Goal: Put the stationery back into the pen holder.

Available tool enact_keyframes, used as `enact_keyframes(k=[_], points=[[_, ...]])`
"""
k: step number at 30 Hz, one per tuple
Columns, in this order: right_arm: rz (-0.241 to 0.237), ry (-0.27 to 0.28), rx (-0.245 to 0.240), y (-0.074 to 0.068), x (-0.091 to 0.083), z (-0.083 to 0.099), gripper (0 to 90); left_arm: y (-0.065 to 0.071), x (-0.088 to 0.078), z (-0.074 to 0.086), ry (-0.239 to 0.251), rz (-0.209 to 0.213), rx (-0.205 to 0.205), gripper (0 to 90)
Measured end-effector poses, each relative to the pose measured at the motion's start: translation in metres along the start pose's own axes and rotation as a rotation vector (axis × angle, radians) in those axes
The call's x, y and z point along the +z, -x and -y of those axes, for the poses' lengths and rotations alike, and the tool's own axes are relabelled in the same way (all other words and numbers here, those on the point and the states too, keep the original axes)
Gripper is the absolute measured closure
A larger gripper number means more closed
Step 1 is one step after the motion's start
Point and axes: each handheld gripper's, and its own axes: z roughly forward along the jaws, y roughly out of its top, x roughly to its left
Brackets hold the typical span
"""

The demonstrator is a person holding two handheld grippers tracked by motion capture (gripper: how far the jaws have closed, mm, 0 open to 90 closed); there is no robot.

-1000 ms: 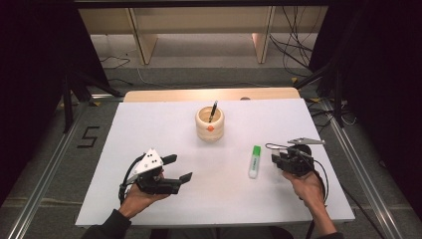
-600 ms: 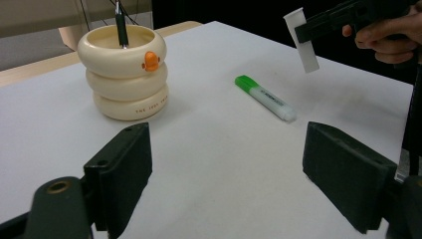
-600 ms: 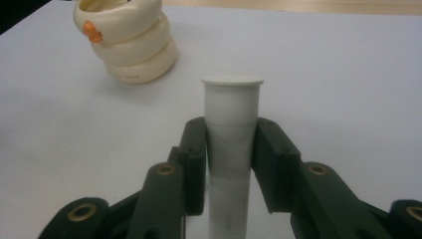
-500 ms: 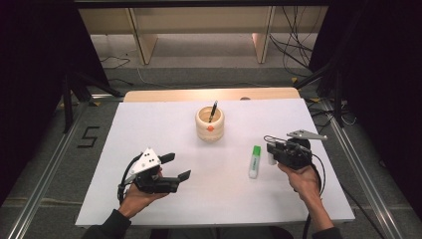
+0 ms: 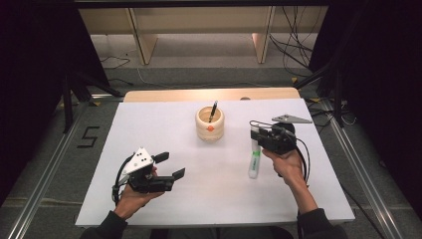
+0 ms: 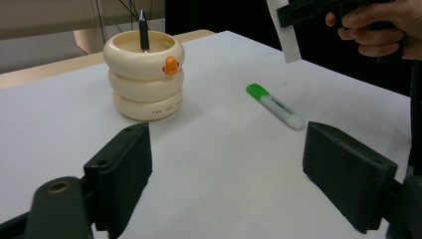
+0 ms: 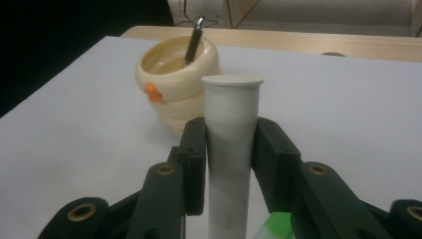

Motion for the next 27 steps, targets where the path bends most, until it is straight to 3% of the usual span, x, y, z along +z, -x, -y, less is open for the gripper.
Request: enact_keyframes(k=[11, 27], points=[[-0.045, -0.005, -0.019, -0.024, 0.033, -0.028, 68.3, -0.001, 0.000, 0.000, 0.006, 0.000, -0.002, 18.9], [-0.060, 0.011, 0.005, -0.039, 0.072, -0.063, 68.3, -0.002, -0.002, 0.000, 0.018, -0.004, -0.008, 18.2]])
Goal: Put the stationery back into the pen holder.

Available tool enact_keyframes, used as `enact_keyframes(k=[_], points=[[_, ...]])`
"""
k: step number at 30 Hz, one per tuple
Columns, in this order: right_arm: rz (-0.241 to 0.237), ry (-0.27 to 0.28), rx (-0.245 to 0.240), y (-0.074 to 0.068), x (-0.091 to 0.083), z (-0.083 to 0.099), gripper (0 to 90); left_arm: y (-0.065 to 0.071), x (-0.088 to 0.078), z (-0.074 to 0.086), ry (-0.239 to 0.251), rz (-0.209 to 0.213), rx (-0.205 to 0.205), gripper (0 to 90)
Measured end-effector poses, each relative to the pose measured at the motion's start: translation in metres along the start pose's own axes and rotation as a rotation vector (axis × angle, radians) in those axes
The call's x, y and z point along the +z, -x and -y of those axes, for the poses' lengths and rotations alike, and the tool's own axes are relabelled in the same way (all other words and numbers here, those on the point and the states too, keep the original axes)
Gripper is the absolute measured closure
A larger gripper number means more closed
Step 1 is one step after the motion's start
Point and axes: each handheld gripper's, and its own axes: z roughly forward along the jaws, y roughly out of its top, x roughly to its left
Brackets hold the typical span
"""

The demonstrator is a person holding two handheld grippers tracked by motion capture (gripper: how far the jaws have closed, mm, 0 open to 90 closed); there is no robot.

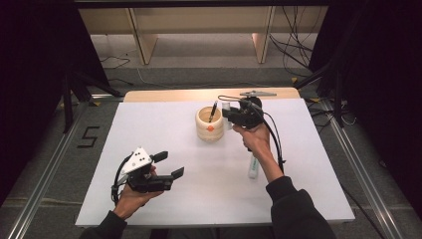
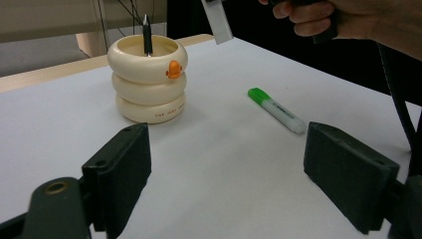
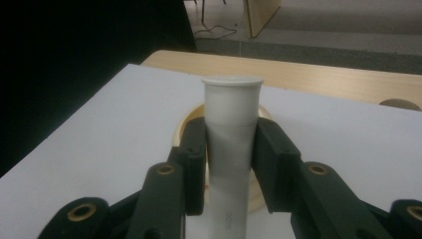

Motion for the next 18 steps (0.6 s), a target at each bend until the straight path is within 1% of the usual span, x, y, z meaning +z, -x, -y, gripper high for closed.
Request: enact_keyframes(k=[4, 8, 10, 13, 18], points=[[-0.002, 0.004, 0.005, -0.003, 0.007, -0.007, 68.3, 0.001, 0.000, 0.000, 0.005, 0.000, -0.008, 18.2], [0.005, -0.002, -0.005, -0.007, 0.014, -0.012, 68.3, 0.001, 0.001, 0.000, -0.002, 0.005, 0.003, 18.1], [0.007, 0.000, -0.008, -0.010, 0.018, -0.015, 68.3, 0.002, 0.001, 0.000, 0.000, 0.008, 0.001, 18.1], [-0.004, 0.008, -0.004, -0.015, 0.022, -0.019, 68.3, 0.002, 0.001, 0.000, 0.001, 0.009, -0.001, 18.0], [0.000, 0.013, -0.011, -0.023, 0.031, -0.026, 68.2, 0.002, 0.000, -0.001, 0.010, 0.007, -0.009, 18.0]])
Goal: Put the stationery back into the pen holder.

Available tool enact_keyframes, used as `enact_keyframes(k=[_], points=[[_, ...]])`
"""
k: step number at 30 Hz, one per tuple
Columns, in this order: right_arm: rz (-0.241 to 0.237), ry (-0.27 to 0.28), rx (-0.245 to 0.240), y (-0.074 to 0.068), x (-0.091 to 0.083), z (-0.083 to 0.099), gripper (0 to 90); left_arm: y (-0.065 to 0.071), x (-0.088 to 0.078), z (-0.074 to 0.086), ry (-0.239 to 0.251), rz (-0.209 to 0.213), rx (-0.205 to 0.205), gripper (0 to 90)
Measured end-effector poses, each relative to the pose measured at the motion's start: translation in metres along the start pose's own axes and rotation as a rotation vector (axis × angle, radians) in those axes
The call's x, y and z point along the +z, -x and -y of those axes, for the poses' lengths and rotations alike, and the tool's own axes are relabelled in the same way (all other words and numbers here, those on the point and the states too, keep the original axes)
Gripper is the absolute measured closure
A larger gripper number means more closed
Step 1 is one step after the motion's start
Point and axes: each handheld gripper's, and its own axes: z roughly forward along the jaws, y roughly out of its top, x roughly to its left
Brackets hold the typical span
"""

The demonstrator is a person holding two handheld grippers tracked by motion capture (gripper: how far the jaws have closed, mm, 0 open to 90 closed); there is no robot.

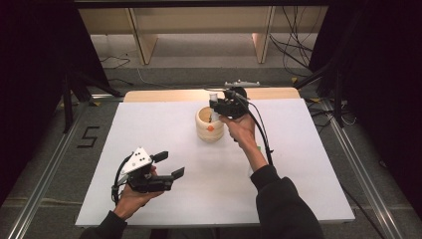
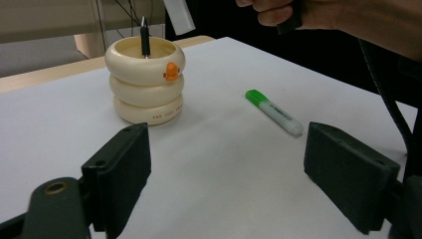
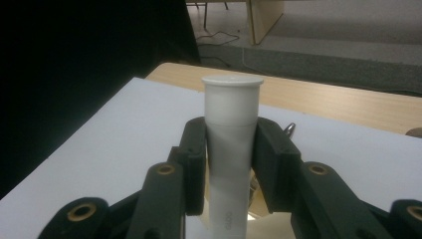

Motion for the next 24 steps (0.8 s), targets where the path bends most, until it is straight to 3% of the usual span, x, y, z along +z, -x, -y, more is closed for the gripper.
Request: enact_keyframes(k=[24], points=[[0.051, -0.044, 0.022, 0.001, 0.040, 0.003, 68.2, 0.000, 0.000, 0.000, 0.002, 0.009, -0.003, 18.0]])
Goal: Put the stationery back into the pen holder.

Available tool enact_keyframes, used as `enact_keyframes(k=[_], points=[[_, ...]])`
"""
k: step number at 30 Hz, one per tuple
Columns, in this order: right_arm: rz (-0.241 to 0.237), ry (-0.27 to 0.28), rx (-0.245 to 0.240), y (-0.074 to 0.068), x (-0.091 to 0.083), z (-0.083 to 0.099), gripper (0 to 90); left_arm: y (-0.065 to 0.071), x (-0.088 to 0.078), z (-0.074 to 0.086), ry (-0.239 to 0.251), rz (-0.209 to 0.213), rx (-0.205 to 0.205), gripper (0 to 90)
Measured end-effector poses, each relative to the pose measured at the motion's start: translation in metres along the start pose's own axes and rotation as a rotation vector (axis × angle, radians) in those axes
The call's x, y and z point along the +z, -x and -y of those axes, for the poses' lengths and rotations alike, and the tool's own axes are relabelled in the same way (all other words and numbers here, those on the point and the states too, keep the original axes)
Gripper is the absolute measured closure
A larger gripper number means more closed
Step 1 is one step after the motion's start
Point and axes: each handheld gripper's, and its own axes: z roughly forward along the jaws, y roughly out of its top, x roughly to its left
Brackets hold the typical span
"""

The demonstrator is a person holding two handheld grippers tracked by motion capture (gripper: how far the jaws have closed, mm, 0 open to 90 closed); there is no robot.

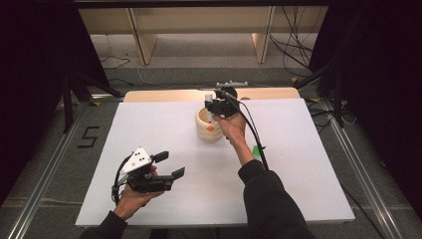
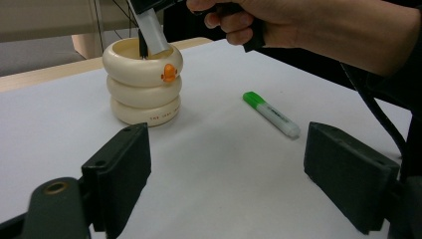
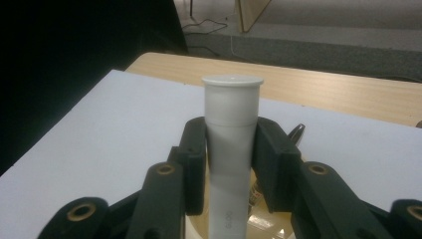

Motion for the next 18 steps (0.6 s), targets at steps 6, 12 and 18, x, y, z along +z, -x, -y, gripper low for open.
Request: enact_keyframes(k=[6, 12, 18], points=[[0.016, -0.020, -0.020, -0.003, 0.006, 0.004, 68.1, 0.000, 0.000, 0.000, 0.001, 0.000, 0.001, 18.0], [0.036, -0.024, -0.011, 0.000, 0.011, 0.005, 68.1, 0.001, 0.000, 0.000, 0.002, 0.002, -0.003, 18.0], [0.043, -0.037, -0.001, 0.003, 0.014, 0.006, 67.8, 0.001, 0.000, 0.000, 0.000, 0.002, 0.001, 18.0]])
